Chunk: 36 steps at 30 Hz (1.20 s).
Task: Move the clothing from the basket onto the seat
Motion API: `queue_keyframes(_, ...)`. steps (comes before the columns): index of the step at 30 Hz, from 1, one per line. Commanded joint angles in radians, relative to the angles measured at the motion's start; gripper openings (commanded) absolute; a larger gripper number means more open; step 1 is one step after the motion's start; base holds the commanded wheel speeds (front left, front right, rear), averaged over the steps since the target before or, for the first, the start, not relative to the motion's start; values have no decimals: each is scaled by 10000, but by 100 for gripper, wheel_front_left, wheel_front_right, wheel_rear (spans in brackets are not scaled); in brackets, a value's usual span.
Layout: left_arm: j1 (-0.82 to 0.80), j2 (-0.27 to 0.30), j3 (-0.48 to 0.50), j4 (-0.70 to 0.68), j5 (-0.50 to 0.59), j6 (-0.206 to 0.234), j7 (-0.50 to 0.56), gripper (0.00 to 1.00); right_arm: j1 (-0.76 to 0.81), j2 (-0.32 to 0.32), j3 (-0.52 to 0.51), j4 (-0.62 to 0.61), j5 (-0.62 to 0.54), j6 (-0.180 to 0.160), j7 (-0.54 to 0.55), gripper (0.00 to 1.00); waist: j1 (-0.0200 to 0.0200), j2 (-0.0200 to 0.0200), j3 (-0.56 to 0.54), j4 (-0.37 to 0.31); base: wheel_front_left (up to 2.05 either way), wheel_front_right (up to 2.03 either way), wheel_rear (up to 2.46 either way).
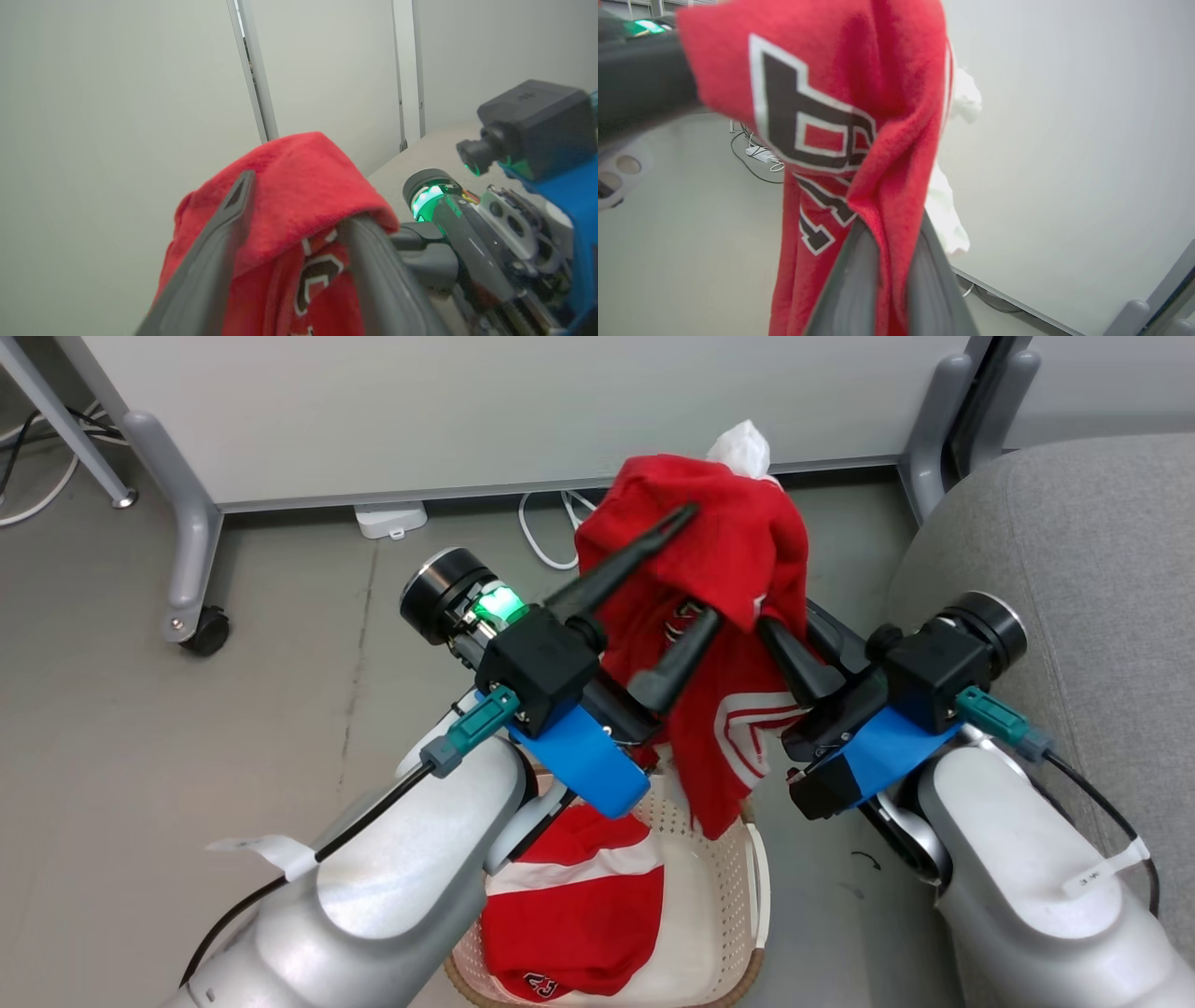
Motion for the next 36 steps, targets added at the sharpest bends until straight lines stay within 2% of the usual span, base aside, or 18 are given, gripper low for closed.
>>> queue_keyframes(1,70,55,2,38,22,57,-54,100,151,48,-154,-95,-52,5,-38,0,0,-1,30,-6,0,0,0)
queue_keyframes(17,454,322,85,39,96,215,-69,100,544,178,-1993,-750,-484,5,-38,0,0,-1,582,-415,0,0,0)
queue_keyframes(36,892,879,-68,-17,169,229,-76,100,1269,562,-3906,-1699,-844,5,-38,0,0,-1,1408,-2248,0,0,0)
